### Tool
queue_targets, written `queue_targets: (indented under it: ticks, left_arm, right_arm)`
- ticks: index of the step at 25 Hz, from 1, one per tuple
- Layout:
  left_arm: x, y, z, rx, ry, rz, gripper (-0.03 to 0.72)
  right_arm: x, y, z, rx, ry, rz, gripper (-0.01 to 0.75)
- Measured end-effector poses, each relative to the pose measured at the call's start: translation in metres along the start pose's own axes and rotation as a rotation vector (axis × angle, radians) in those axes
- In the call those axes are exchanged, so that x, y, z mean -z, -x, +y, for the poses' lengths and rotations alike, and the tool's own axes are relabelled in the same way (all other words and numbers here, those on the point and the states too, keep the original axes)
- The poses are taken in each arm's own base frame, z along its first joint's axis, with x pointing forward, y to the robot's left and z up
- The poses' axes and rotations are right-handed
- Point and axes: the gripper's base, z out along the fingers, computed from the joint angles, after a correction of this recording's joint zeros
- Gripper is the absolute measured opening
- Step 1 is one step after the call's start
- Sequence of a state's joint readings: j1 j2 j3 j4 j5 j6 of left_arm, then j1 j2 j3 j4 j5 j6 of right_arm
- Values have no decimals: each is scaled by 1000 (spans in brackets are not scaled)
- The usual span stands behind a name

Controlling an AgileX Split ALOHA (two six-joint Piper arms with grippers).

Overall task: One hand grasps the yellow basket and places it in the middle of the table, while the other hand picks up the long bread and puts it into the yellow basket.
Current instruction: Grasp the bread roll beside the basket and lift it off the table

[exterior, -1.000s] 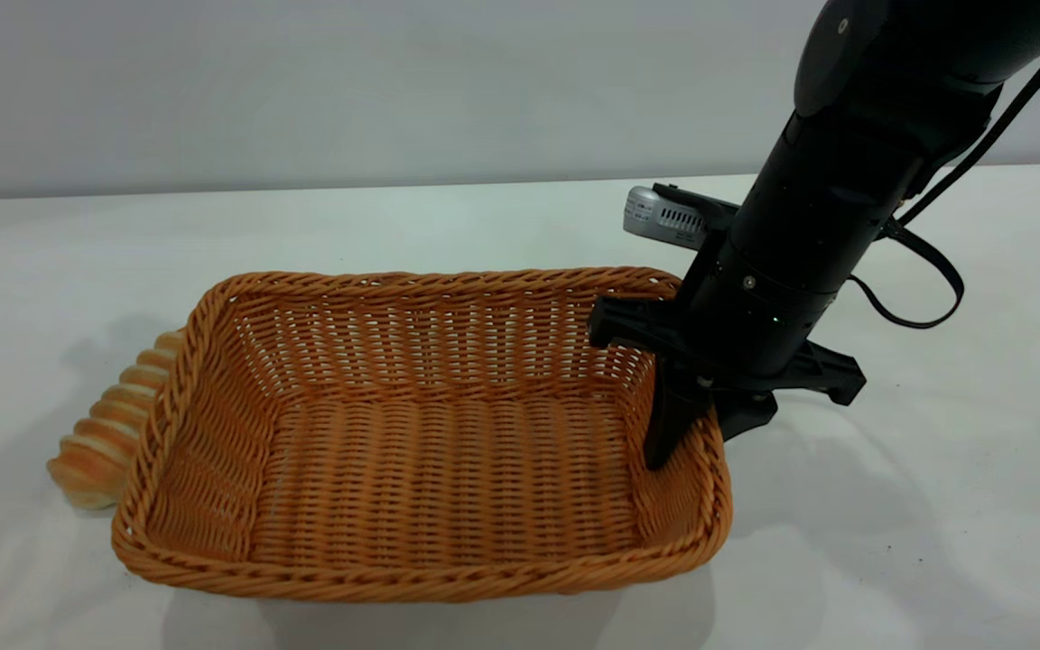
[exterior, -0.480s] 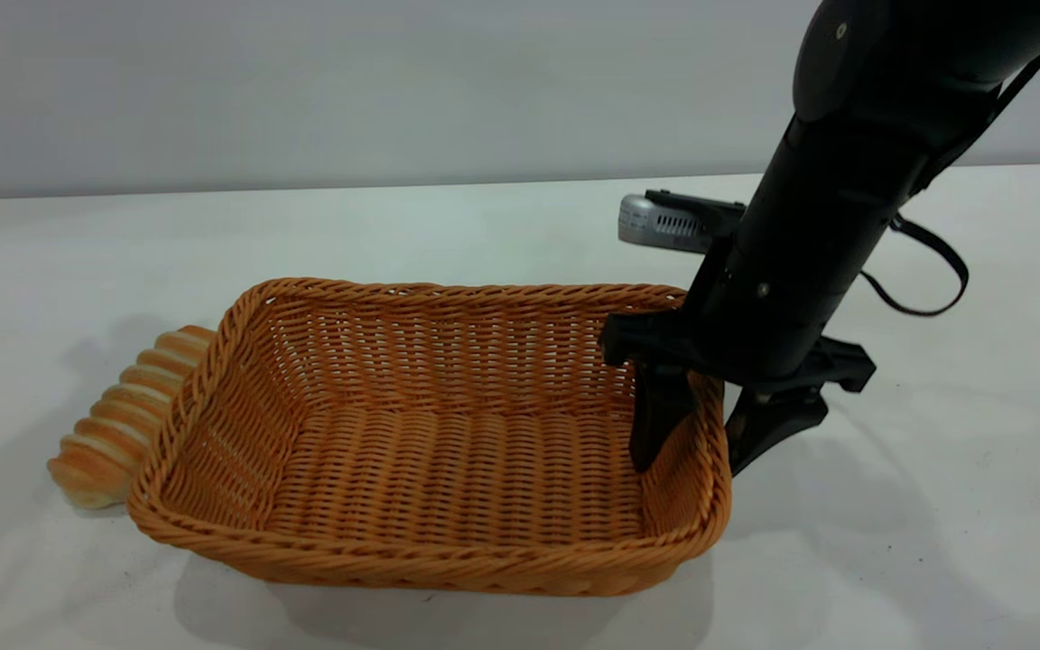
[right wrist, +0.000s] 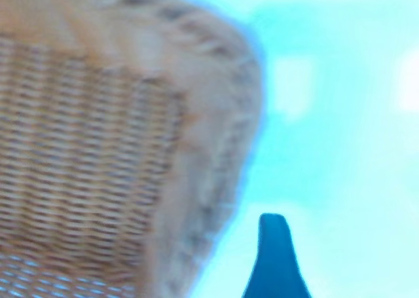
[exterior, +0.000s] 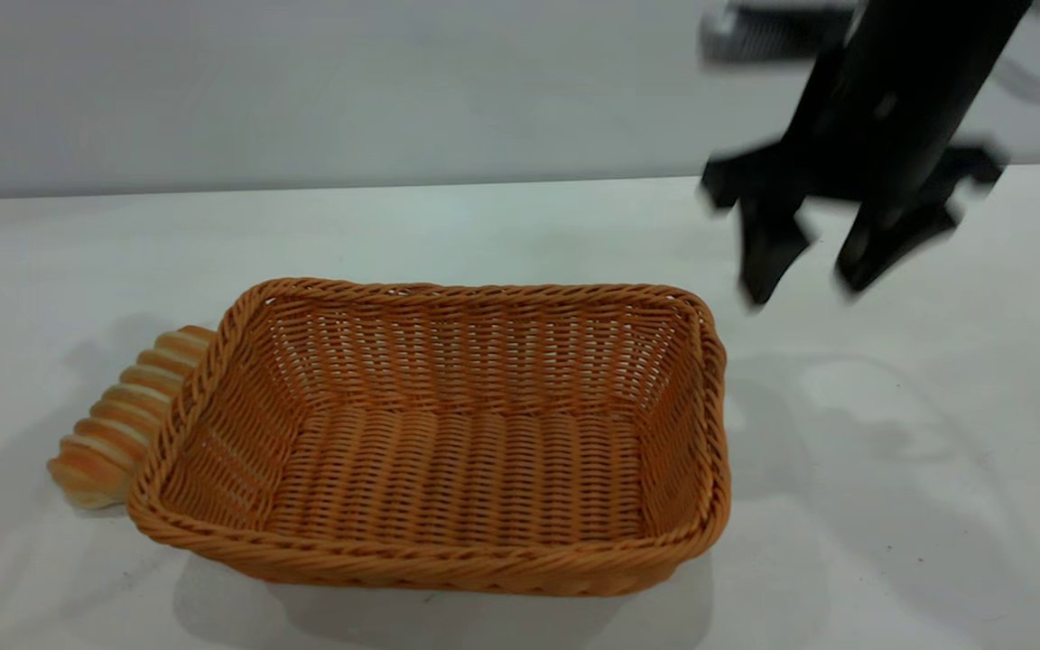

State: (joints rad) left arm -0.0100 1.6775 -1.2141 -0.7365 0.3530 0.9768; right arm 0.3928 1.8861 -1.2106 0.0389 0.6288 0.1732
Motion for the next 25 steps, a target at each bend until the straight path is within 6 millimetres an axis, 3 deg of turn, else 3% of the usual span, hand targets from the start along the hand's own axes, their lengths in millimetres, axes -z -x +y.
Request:
queue_targets:
  ticks: [6,11,20,25]
  left_arm:
    - [0,0,-1,1,-6,4,372]
    - [1,0,-1,1,-9,5,372]
    - [1,-1,-3,20,-28,19,372]
    - [1,-2,-3,18,-34,27,372]
  right_arm:
    - [92,-5,-10,113,-88,-171,504]
    - [149,-47,-20,152,-119,-274,496]
    - [197,-160,-41,169,-89,-376,494]
    - [217,-213,-47,178,-40,-444,494]
